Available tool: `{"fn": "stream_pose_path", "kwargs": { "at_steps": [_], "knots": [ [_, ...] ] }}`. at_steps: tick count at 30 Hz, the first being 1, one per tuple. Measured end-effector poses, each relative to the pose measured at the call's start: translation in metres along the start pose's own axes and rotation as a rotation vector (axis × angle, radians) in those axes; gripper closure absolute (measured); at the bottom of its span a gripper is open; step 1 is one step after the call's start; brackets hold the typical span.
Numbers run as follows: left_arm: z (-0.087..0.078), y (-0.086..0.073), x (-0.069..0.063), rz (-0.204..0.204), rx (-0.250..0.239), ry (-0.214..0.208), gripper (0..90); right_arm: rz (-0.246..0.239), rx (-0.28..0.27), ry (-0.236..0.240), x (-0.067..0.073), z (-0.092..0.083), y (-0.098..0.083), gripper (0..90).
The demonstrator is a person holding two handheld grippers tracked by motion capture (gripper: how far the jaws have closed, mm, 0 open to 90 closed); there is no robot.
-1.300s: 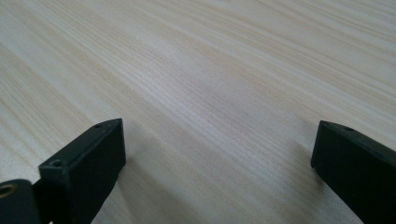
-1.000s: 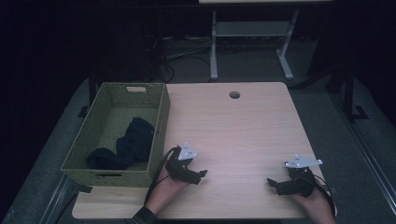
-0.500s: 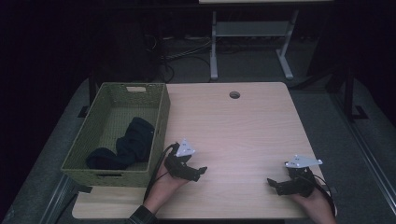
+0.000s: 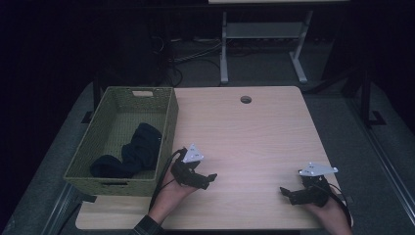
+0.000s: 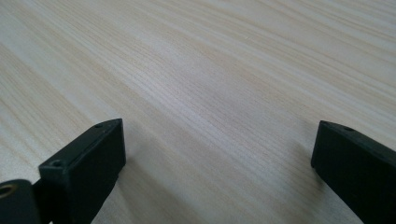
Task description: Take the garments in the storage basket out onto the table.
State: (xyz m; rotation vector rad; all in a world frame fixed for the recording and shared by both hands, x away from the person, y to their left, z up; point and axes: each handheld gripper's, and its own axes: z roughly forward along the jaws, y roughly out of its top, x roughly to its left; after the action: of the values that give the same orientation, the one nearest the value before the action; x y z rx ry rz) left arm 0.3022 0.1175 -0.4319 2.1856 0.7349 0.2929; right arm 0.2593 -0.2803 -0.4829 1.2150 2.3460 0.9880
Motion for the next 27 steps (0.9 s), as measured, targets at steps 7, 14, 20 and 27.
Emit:
{"fn": "stream_pose_path", "kwargs": {
  "at_steps": [7,14,20,27],
  "knots": [
    [-0.002,0.004,0.0,0.003,0.01,-0.005,13.7,0.0,0.0,0.0,0.0,0.0,0.0,2.7],
    [-0.005,0.009,0.001,0.001,0.008,-0.01,13.7,0.0,0.0,0.0,0.0,0.0,0.0,2.7],
    [-0.008,0.013,0.002,0.002,0.012,-0.026,13.7,0.0,0.0,0.0,0.0,0.0,0.0,2.7],
    [-0.009,0.018,0.002,0.004,0.021,-0.051,13.7,0.0,0.0,0.0,0.0,0.0,0.0,2.7]
  ]
}}
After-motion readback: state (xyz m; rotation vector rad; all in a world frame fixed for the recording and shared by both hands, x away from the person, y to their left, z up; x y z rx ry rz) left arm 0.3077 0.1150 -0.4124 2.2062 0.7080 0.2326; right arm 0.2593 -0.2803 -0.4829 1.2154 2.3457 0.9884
